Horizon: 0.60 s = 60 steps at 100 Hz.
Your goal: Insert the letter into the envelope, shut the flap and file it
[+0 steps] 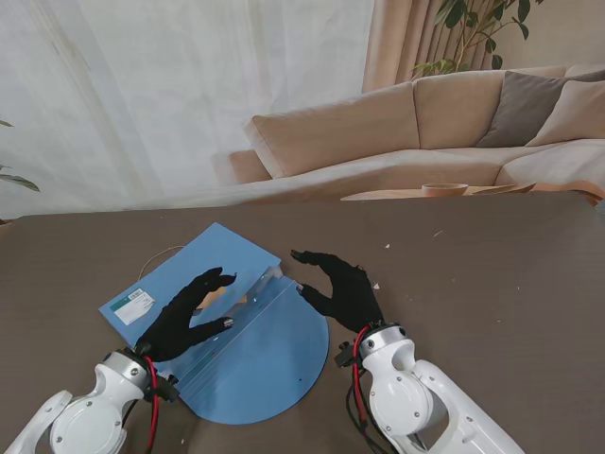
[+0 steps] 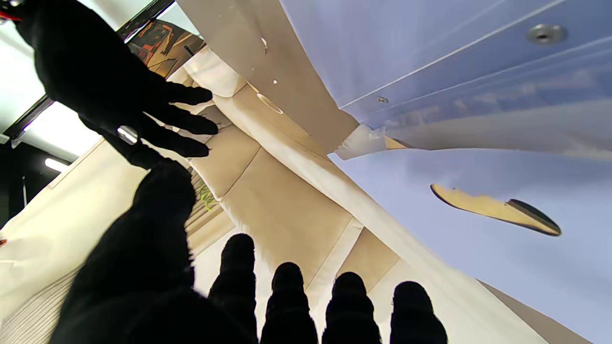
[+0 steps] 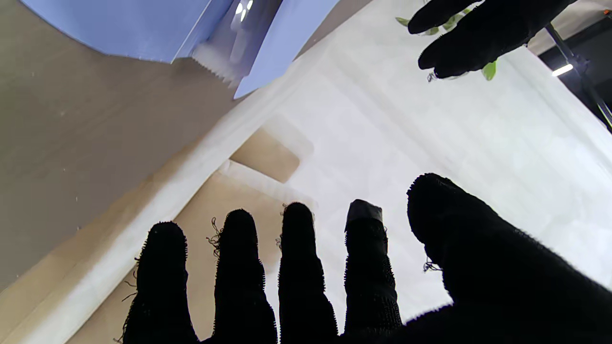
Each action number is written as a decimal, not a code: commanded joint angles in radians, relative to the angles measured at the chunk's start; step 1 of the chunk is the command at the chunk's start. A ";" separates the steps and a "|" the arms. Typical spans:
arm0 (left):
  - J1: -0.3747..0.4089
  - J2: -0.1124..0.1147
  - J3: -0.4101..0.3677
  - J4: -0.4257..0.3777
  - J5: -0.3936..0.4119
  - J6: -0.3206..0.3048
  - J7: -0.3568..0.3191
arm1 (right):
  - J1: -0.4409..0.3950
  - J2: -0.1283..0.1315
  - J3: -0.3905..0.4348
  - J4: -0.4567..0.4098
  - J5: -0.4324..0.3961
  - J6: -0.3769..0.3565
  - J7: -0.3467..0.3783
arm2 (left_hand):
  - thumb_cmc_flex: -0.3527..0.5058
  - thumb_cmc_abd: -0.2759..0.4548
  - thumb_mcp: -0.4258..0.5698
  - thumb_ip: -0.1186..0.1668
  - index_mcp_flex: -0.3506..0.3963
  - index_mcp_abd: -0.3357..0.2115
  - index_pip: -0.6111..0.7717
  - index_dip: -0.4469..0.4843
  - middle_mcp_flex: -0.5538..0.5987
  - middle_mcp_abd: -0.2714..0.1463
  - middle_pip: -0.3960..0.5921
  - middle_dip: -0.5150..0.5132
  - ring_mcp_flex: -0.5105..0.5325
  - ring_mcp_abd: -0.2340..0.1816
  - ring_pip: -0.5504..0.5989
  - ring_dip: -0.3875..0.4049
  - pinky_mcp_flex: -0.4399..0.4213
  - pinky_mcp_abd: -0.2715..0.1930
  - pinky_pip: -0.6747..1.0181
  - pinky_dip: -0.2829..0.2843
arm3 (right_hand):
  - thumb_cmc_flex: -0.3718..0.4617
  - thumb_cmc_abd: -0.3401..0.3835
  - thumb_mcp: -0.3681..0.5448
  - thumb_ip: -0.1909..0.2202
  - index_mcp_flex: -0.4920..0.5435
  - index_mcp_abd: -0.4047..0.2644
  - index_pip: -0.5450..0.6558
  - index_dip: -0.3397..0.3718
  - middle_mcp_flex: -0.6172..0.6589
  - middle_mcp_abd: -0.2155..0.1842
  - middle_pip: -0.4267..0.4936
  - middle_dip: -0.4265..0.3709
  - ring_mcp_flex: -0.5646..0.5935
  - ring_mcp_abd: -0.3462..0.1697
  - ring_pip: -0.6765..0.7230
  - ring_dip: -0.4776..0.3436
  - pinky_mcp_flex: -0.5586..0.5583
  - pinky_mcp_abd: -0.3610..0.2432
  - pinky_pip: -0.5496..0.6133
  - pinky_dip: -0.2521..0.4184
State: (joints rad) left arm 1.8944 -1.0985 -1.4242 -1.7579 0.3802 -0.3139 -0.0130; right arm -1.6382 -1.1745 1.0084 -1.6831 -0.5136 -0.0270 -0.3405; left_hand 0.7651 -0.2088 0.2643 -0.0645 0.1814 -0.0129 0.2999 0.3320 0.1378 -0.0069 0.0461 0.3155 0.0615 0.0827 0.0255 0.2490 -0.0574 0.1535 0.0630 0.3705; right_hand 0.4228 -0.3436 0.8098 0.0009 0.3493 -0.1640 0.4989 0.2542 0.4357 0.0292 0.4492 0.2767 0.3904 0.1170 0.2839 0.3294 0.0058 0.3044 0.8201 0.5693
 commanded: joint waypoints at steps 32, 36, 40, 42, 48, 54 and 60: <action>0.036 -0.015 -0.011 0.033 -0.046 -0.042 0.000 | -0.024 -0.008 0.017 0.054 0.076 -0.073 0.059 | -0.020 0.055 0.006 0.004 -0.020 -0.033 0.019 -0.047 -0.021 -0.025 -0.029 -0.017 -0.032 -0.009 -0.016 -0.013 0.001 -0.033 -0.024 -0.041 | -0.035 0.047 -0.109 0.001 -0.153 -0.097 -0.037 -0.023 -0.179 -0.106 -0.043 -0.034 -0.158 -0.097 -0.074 -0.053 -0.095 -0.096 -0.129 -0.046; 0.032 -0.014 -0.011 0.038 -0.046 -0.042 -0.003 | -0.025 -0.009 0.018 0.062 0.088 -0.080 0.063 | -0.021 0.056 0.006 0.004 -0.022 -0.034 0.020 -0.052 -0.020 -0.026 -0.032 -0.021 -0.032 -0.012 -0.020 -0.017 0.001 -0.035 -0.025 -0.043 | -0.037 0.053 -0.118 0.000 -0.163 -0.103 -0.041 -0.024 -0.188 -0.113 -0.046 -0.036 -0.167 -0.102 -0.078 -0.055 -0.100 -0.101 -0.135 -0.046; 0.027 -0.017 -0.008 0.043 -0.042 -0.043 0.007 | -0.024 -0.010 0.017 0.071 0.099 -0.086 0.062 | -0.021 0.054 0.008 0.004 -0.022 -0.034 0.021 -0.055 -0.019 -0.026 -0.032 -0.022 -0.031 -0.013 -0.022 -0.019 0.002 -0.035 -0.026 -0.045 | -0.034 0.051 -0.124 0.000 -0.162 -0.107 -0.040 -0.024 -0.191 -0.113 -0.046 -0.037 -0.169 -0.101 -0.080 -0.056 -0.103 -0.100 -0.141 -0.046; 0.025 -0.017 -0.006 0.045 -0.042 -0.043 0.012 | -0.023 -0.011 0.016 0.075 0.106 -0.090 0.062 | -0.022 0.054 0.009 0.004 -0.023 -0.035 0.022 -0.056 -0.020 -0.026 -0.033 -0.023 -0.031 -0.014 -0.023 -0.021 0.002 -0.035 -0.026 -0.046 | -0.033 0.051 -0.126 0.000 -0.162 -0.109 -0.040 -0.024 -0.192 -0.114 -0.046 -0.037 -0.171 -0.102 -0.081 -0.056 -0.105 -0.101 -0.144 -0.046; 0.021 -0.019 -0.004 0.050 -0.048 -0.045 0.017 | -0.025 -0.008 0.018 0.076 0.116 -0.097 0.082 | -0.029 0.058 0.009 0.003 -0.026 -0.042 0.020 -0.063 -0.020 -0.030 -0.034 -0.027 -0.031 -0.016 -0.025 -0.026 0.002 -0.036 -0.027 -0.050 | -0.040 0.063 -0.138 -0.001 -0.178 -0.115 -0.048 -0.027 -0.206 -0.121 -0.050 -0.040 -0.182 -0.108 -0.087 -0.059 -0.111 -0.107 -0.154 -0.045; 0.016 -0.023 0.001 0.055 -0.066 -0.048 0.028 | -0.026 -0.005 0.020 0.079 0.117 -0.102 0.092 | -0.031 0.057 0.012 0.003 -0.023 -0.043 0.022 -0.068 -0.019 -0.029 -0.034 -0.028 -0.030 -0.017 -0.026 -0.029 0.003 -0.038 -0.028 -0.052 | -0.043 0.068 -0.149 -0.001 -0.186 -0.118 -0.053 -0.029 -0.213 -0.125 -0.051 -0.041 -0.187 -0.110 -0.090 -0.060 -0.112 -0.109 -0.160 -0.044; 0.009 -0.026 0.004 0.061 -0.073 -0.050 0.038 | -0.025 -0.004 0.020 0.082 0.126 -0.108 0.102 | -0.045 0.067 0.010 0.000 -0.024 -0.049 0.022 -0.073 -0.020 -0.032 -0.034 -0.030 -0.031 -0.020 -0.027 -0.032 0.003 -0.040 -0.029 -0.055 | -0.047 0.078 -0.162 -0.002 -0.201 -0.121 -0.060 -0.032 -0.233 -0.130 -0.059 -0.045 -0.196 -0.114 -0.094 -0.061 -0.117 -0.113 -0.167 -0.042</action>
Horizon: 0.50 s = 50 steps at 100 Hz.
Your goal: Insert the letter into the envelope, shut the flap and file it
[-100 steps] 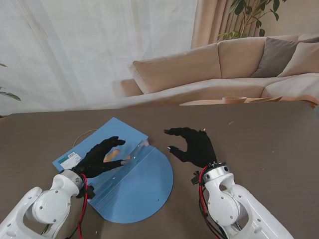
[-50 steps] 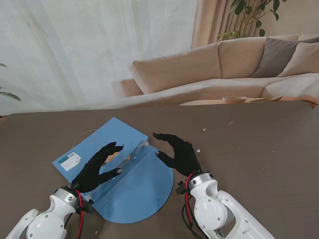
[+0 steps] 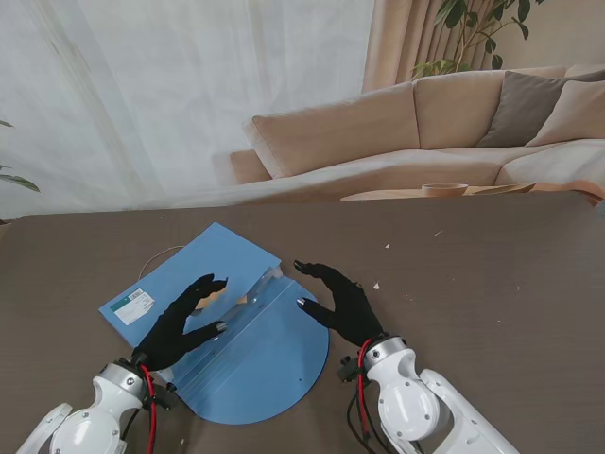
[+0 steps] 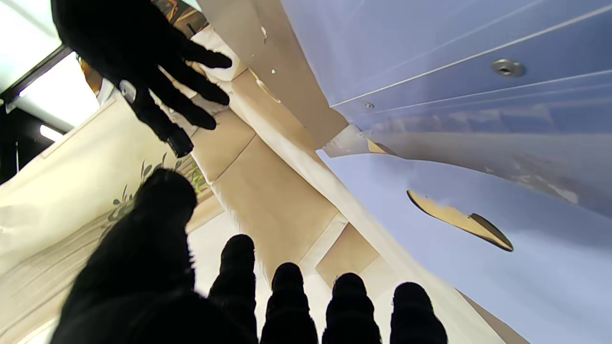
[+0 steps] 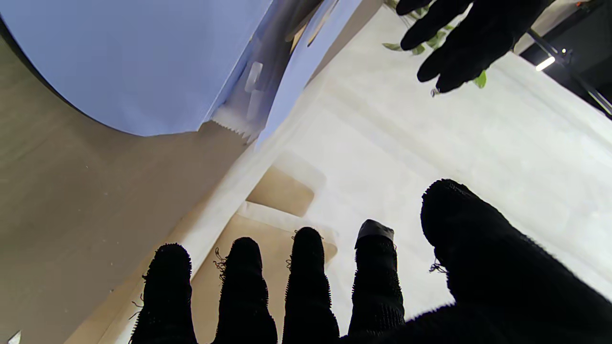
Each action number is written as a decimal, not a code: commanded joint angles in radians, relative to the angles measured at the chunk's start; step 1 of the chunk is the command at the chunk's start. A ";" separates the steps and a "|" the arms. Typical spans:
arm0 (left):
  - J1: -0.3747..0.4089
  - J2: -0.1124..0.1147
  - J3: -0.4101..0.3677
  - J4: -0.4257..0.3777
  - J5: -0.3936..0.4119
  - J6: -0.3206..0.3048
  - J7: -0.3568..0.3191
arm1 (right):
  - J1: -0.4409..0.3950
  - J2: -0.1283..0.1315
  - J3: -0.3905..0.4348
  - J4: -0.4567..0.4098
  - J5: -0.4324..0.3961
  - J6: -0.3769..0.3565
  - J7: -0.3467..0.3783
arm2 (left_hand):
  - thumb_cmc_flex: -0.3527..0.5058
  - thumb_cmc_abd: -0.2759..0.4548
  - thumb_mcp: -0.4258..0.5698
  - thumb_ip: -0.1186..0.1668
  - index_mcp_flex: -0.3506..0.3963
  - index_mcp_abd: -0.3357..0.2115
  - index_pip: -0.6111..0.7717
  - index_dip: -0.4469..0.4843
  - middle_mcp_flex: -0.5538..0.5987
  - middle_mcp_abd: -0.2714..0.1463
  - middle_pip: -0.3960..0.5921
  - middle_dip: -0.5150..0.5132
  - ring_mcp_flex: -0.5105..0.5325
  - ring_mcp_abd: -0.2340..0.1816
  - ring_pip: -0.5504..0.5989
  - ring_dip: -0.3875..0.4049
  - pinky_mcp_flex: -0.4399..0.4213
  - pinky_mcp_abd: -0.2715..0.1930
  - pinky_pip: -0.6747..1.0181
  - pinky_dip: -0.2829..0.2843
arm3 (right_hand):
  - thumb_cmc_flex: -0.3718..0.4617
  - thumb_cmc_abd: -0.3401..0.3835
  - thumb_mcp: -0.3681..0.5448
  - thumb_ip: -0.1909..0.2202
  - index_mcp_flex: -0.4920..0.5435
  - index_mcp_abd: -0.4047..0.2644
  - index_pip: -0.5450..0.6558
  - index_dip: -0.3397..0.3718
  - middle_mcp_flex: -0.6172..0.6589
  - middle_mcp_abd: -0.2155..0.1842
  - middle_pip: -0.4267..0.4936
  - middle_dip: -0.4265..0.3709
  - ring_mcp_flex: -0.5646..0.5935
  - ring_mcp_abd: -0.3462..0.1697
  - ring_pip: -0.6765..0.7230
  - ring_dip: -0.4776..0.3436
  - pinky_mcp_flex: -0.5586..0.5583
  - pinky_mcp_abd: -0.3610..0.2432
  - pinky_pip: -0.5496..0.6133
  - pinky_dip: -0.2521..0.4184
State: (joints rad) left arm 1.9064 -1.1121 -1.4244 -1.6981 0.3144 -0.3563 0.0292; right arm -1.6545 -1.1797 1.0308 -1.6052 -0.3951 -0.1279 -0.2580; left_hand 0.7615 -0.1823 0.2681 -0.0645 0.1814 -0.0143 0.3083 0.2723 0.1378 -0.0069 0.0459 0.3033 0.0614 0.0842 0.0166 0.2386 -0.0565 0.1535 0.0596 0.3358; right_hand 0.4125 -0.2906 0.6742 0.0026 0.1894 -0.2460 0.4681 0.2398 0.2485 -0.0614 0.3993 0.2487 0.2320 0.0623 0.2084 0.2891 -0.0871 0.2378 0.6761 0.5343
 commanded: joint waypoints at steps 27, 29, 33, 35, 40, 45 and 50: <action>-0.033 -0.021 0.028 0.015 -0.051 0.009 0.013 | -0.021 0.011 0.015 -0.005 0.017 -0.037 0.053 | -0.103 0.080 0.004 -0.011 -0.003 -0.053 0.043 -0.028 -0.019 -0.037 -0.031 -0.021 -0.030 -0.039 -0.021 -0.053 0.010 -0.059 -0.046 -0.062 | -0.098 0.114 -0.162 -0.007 -0.085 -0.045 -0.100 -0.038 -0.056 -0.072 -0.098 -0.063 -0.086 -0.082 -0.065 -0.041 -0.042 -0.068 -0.102 -0.001; -0.038 -0.021 0.031 0.014 -0.049 0.014 0.012 | -0.023 0.011 0.018 -0.006 0.016 -0.039 0.054 | -0.103 0.082 0.005 -0.011 -0.005 -0.055 0.042 -0.029 -0.019 -0.038 -0.031 -0.022 -0.030 -0.041 -0.022 -0.054 0.010 -0.059 -0.046 -0.063 | -0.097 0.116 -0.169 -0.006 -0.084 -0.045 -0.106 -0.039 -0.054 -0.073 -0.103 -0.065 -0.085 -0.083 -0.068 -0.042 -0.041 -0.068 -0.109 0.000; -0.049 -0.022 0.040 0.017 -0.043 0.020 0.018 | -0.027 0.011 0.022 -0.008 0.017 -0.041 0.052 | -0.099 0.080 0.007 -0.011 -0.003 -0.057 0.042 -0.030 -0.019 -0.038 -0.032 -0.022 -0.030 -0.042 -0.021 -0.055 0.010 -0.060 -0.046 -0.065 | -0.097 0.117 -0.173 -0.006 -0.084 -0.045 -0.110 -0.039 -0.054 -0.074 -0.105 -0.066 -0.086 -0.084 -0.070 -0.043 -0.042 -0.069 -0.112 0.000; -0.056 -0.024 0.046 0.018 -0.040 0.022 0.024 | -0.028 0.011 0.024 -0.009 0.018 -0.041 0.051 | -0.095 0.078 0.009 -0.011 0.000 -0.057 0.043 -0.030 -0.018 -0.037 -0.032 -0.022 -0.029 -0.042 -0.021 -0.055 0.010 -0.059 -0.046 -0.065 | -0.096 0.116 -0.174 -0.005 -0.084 -0.045 -0.111 -0.039 -0.053 -0.075 -0.105 -0.066 -0.085 -0.084 -0.070 -0.043 -0.042 -0.069 -0.113 0.001; -0.070 -0.025 0.057 0.020 -0.038 0.034 0.028 | -0.028 0.009 0.028 -0.008 0.025 -0.043 0.049 | -0.089 0.079 0.013 -0.011 0.000 -0.060 0.043 -0.031 -0.019 -0.039 -0.032 -0.022 -0.029 -0.044 -0.020 -0.055 0.011 -0.062 -0.046 -0.067 | -0.094 0.116 -0.176 -0.005 -0.083 -0.045 -0.113 -0.039 -0.054 -0.076 -0.105 -0.065 -0.086 -0.085 -0.072 -0.043 -0.043 -0.069 -0.116 0.002; -0.078 -0.024 0.065 0.019 -0.042 0.045 0.024 | -0.026 0.008 0.029 -0.005 0.037 -0.043 0.050 | -0.086 0.081 0.014 -0.011 -0.003 -0.064 0.043 -0.032 -0.020 -0.042 -0.034 -0.024 -0.030 -0.047 -0.021 -0.057 0.011 -0.064 -0.046 -0.069 | -0.091 0.118 -0.178 -0.004 -0.085 -0.045 -0.115 -0.039 -0.055 -0.078 -0.106 -0.065 -0.086 -0.087 -0.074 -0.044 -0.044 -0.070 -0.118 0.003; -0.083 -0.025 0.073 0.021 -0.043 0.049 0.025 | -0.023 0.007 0.029 -0.003 0.043 -0.044 0.052 | -0.079 0.077 0.016 -0.010 0.002 -0.062 0.048 -0.031 -0.018 -0.038 -0.033 -0.024 -0.029 -0.044 -0.021 -0.058 0.011 -0.062 -0.046 -0.072 | -0.090 0.119 -0.181 -0.004 -0.084 -0.045 -0.117 -0.039 -0.055 -0.079 -0.107 -0.066 -0.086 -0.086 -0.075 -0.044 -0.043 -0.071 -0.119 0.005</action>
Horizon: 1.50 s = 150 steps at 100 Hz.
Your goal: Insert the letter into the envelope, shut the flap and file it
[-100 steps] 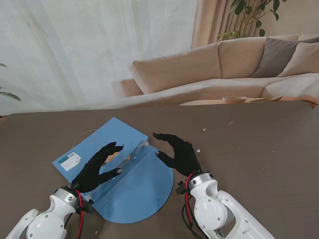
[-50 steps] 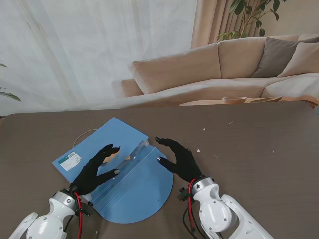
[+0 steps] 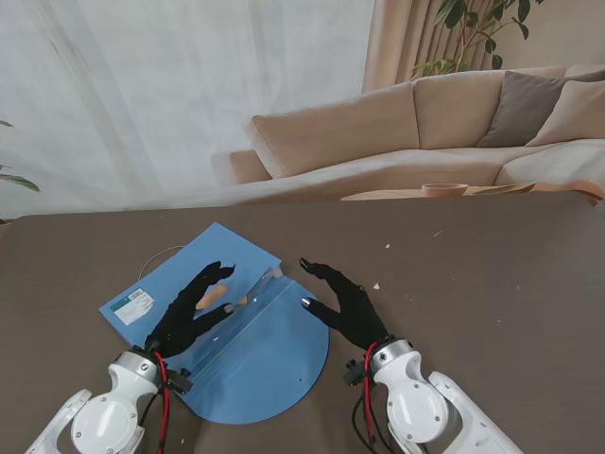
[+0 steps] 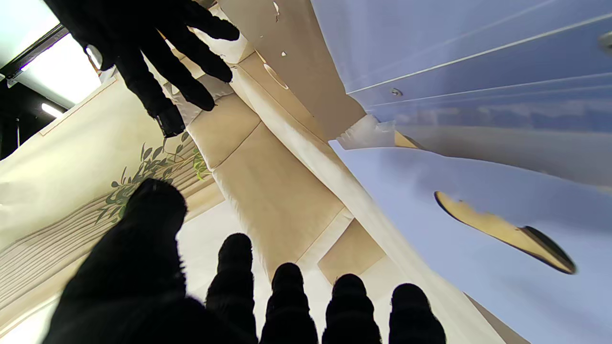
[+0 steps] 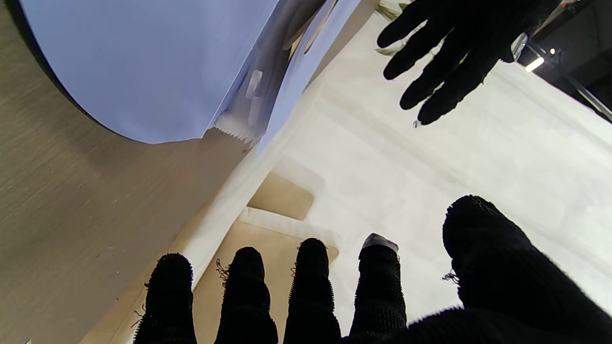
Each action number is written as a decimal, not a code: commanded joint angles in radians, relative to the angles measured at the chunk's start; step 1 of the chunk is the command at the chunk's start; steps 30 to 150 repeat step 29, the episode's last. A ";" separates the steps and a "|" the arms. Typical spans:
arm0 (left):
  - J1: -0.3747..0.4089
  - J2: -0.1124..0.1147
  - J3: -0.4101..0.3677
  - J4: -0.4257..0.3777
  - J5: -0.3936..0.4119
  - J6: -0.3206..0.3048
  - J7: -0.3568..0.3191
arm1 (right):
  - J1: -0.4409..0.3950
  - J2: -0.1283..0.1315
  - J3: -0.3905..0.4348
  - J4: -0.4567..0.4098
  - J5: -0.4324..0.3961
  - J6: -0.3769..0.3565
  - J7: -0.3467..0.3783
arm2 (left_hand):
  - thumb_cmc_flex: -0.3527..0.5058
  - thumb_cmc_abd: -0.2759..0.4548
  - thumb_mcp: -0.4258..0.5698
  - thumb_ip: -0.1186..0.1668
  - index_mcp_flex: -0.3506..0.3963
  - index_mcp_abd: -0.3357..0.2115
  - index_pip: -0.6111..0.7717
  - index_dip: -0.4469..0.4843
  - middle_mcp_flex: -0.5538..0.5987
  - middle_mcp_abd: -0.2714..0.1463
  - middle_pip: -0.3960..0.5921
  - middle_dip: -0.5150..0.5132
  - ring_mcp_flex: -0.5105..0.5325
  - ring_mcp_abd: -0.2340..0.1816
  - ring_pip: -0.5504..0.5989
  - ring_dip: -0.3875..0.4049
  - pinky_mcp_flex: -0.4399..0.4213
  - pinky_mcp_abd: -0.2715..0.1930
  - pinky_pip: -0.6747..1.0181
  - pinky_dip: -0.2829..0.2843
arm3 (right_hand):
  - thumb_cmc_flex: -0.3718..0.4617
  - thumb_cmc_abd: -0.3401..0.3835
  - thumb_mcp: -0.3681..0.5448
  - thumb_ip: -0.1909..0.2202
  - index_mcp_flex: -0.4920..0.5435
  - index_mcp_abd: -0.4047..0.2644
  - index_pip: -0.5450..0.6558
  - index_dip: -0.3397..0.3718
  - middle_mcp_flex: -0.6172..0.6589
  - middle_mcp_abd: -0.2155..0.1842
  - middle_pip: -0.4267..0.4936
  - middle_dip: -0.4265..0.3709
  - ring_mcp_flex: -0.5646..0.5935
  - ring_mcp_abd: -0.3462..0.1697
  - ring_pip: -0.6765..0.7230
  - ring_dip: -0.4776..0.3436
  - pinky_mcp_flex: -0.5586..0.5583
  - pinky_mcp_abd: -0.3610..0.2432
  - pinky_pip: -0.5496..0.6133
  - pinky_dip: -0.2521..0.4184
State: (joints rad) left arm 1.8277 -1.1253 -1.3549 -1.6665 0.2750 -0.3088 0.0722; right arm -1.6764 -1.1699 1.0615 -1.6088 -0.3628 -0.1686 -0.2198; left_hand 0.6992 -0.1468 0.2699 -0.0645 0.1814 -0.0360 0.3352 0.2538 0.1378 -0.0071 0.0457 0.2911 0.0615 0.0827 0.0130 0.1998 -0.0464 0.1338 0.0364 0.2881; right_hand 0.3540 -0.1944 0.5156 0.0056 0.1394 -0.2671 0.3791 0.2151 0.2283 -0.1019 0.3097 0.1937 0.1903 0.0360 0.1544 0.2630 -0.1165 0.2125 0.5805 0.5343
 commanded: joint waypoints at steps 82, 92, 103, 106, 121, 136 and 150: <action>0.003 -0.006 0.001 -0.012 0.006 -0.002 -0.034 | -0.002 0.002 -0.001 -0.004 -0.004 0.011 0.024 | -0.002 0.038 0.017 -0.009 0.011 -0.040 0.025 -0.014 -0.018 -0.033 -0.028 -0.006 -0.029 -0.042 -0.015 -0.018 0.001 -0.041 -0.022 -0.032 | -0.026 0.025 -0.031 -0.002 -0.031 -0.023 -0.037 -0.010 -0.034 -0.039 -0.020 -0.011 -0.042 -0.059 -0.023 -0.014 -0.013 -0.044 -0.026 0.018; 0.003 -0.006 0.001 -0.012 0.006 -0.002 -0.034 | -0.002 0.002 -0.001 -0.004 -0.004 0.011 0.024 | -0.002 0.038 0.017 -0.009 0.011 -0.040 0.025 -0.014 -0.018 -0.033 -0.028 -0.006 -0.029 -0.042 -0.015 -0.018 0.001 -0.041 -0.022 -0.032 | -0.026 0.025 -0.031 -0.002 -0.031 -0.023 -0.037 -0.010 -0.034 -0.039 -0.020 -0.011 -0.042 -0.059 -0.023 -0.014 -0.013 -0.044 -0.026 0.018; 0.003 -0.006 0.001 -0.012 0.006 -0.002 -0.034 | -0.002 0.002 -0.001 -0.004 -0.004 0.011 0.024 | -0.002 0.038 0.017 -0.009 0.011 -0.040 0.025 -0.014 -0.018 -0.033 -0.028 -0.006 -0.029 -0.042 -0.015 -0.018 0.001 -0.041 -0.022 -0.032 | -0.026 0.025 -0.031 -0.002 -0.031 -0.023 -0.037 -0.010 -0.034 -0.039 -0.020 -0.011 -0.042 -0.059 -0.023 -0.014 -0.013 -0.044 -0.026 0.018; 0.003 -0.006 0.001 -0.012 0.006 -0.002 -0.034 | -0.002 0.002 -0.001 -0.004 -0.004 0.011 0.024 | -0.002 0.038 0.017 -0.009 0.011 -0.040 0.025 -0.014 -0.018 -0.033 -0.028 -0.006 -0.029 -0.042 -0.015 -0.018 0.001 -0.041 -0.022 -0.032 | -0.026 0.025 -0.031 -0.002 -0.031 -0.023 -0.037 -0.010 -0.034 -0.039 -0.020 -0.011 -0.042 -0.059 -0.023 -0.014 -0.013 -0.044 -0.026 0.018; 0.003 -0.006 0.001 -0.012 0.006 -0.002 -0.034 | -0.002 0.002 -0.001 -0.004 -0.004 0.011 0.024 | -0.002 0.038 0.017 -0.009 0.011 -0.040 0.025 -0.014 -0.018 -0.033 -0.028 -0.006 -0.029 -0.042 -0.015 -0.018 0.001 -0.041 -0.022 -0.032 | -0.026 0.025 -0.031 -0.002 -0.031 -0.023 -0.037 -0.010 -0.034 -0.039 -0.020 -0.011 -0.042 -0.059 -0.023 -0.014 -0.013 -0.044 -0.026 0.018; 0.003 -0.006 0.001 -0.012 0.006 -0.002 -0.034 | -0.002 0.002 -0.001 -0.004 -0.004 0.011 0.024 | -0.002 0.038 0.017 -0.009 0.011 -0.040 0.025 -0.014 -0.018 -0.033 -0.028 -0.006 -0.029 -0.042 -0.015 -0.018 0.001 -0.041 -0.022 -0.032 | -0.026 0.025 -0.031 -0.002 -0.031 -0.023 -0.037 -0.010 -0.034 -0.039 -0.020 -0.011 -0.042 -0.059 -0.023 -0.014 -0.013 -0.044 -0.026 0.018; 0.003 -0.006 0.001 -0.012 0.006 -0.002 -0.034 | -0.002 0.002 -0.001 -0.004 -0.004 0.011 0.024 | -0.002 0.038 0.017 -0.009 0.011 -0.040 0.025 -0.014 -0.018 -0.033 -0.028 -0.006 -0.029 -0.042 -0.015 -0.018 0.001 -0.041 -0.022 -0.032 | -0.026 0.025 -0.031 -0.002 -0.031 -0.023 -0.037 -0.010 -0.034 -0.039 -0.020 -0.011 -0.042 -0.059 -0.023 -0.014 -0.013 -0.044 -0.026 0.018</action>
